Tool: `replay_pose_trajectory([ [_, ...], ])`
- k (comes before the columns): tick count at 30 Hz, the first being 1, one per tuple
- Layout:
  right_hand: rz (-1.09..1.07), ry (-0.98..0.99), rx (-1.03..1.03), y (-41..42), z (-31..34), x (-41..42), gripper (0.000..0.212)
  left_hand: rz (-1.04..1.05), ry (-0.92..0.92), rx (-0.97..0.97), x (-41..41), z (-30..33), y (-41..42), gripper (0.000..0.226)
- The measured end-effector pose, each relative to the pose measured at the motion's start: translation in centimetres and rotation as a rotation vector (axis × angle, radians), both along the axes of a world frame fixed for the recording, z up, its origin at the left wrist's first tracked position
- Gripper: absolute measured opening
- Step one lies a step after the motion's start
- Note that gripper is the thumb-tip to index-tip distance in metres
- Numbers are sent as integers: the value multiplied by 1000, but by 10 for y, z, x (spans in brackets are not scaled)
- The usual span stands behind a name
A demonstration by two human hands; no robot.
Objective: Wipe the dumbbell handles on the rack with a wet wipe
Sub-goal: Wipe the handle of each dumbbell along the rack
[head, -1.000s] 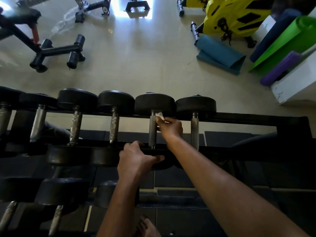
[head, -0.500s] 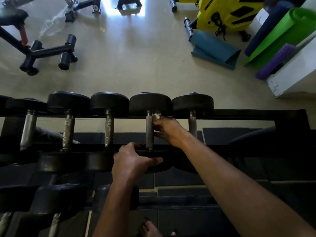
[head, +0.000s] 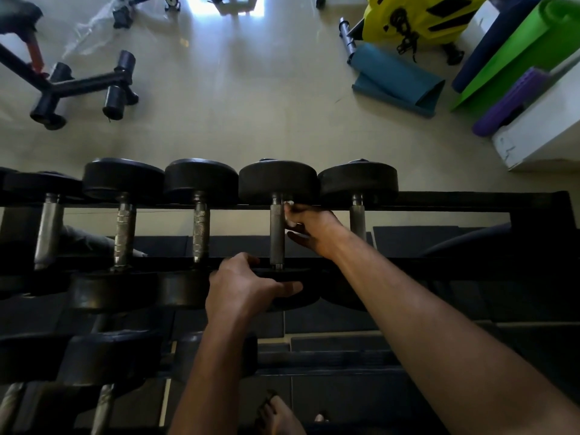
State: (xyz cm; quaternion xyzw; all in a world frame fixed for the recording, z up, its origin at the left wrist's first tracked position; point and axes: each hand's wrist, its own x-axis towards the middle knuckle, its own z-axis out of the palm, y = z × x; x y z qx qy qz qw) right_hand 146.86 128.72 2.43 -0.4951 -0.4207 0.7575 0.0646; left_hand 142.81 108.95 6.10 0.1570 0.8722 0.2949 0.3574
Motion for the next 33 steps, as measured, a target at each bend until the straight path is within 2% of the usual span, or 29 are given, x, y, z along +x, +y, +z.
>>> replay_pose_trajectory([
  [3,141,-118,50,-1,1,10,20,-2,-12,-2,-3,-1,-2,87],
  [6,318,-235,70,-2,-2,21,21,-4,-19,-6,-5,-3,-3,98],
  [8,417,-286,101,-1,-4,24,21,2,-25,1,-5,-5,-3,95],
  [12,539,-320,153,0,-3,29,23,25,-29,43,-6,-4,-6,86],
  [16,684,-376,324,-4,2,32,24,19,-7,68,-6,-3,-10,93],
  [18,713,-374,468,-6,7,33,19,9,-2,72,-7,-4,-12,96],
  [20,655,-316,675,-8,15,35,15,-6,0,58,-9,-1,-13,98],
  [23,494,-119,1045,-11,26,30,22,-42,16,39,-11,4,-15,94],
  [25,492,-15,1319,-9,30,20,22,-46,43,49,-12,5,-20,87],
  [28,602,8,1629,-4,32,5,17,-47,69,94,-15,8,-24,96],
  [31,820,-109,1899,-1,32,-4,20,-95,105,131,-17,9,-23,97],
  [33,965,-211,1980,-1,35,-9,28,-133,118,165,-19,6,-23,99],
])
